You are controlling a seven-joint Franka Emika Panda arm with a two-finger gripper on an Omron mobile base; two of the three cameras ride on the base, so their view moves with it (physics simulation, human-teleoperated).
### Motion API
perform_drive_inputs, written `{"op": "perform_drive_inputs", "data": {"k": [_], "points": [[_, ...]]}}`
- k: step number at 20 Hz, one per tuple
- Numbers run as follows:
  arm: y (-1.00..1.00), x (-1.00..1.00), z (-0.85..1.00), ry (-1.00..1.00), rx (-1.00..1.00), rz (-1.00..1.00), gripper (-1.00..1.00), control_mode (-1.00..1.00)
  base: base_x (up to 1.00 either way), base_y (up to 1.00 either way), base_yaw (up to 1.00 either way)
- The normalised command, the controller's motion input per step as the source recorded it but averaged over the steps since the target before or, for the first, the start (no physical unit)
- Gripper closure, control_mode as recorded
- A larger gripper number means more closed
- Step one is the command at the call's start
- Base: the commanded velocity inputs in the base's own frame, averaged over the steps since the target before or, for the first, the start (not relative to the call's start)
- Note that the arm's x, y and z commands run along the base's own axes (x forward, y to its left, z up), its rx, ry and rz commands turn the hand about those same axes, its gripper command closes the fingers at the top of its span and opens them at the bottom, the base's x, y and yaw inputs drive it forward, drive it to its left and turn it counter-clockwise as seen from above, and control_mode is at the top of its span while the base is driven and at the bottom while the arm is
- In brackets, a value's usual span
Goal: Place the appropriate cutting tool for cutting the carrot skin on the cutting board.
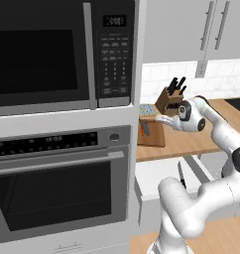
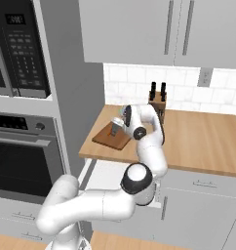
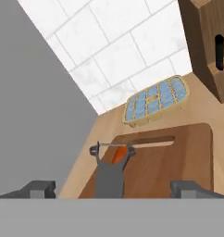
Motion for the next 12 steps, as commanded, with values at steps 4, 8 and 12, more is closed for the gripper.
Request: {"op": "perform_drive_inputs", "data": {"k": [4, 8, 12], "points": [[-0.31, 0.2, 1.0, 0.76, -0.19, -0.19, -1.0, -1.0, 0.0, 0.0, 0.0], [-0.28, 0.03, 0.83, 0.63, -0.17, -0.19, -1.0, -1.0, 0.0, 0.0, 0.0], [-0.42, 0.04, -0.02, 0.01, 0.05, 0.02, -1.0, -1.0, 0.0, 0.0, 0.0]]}}
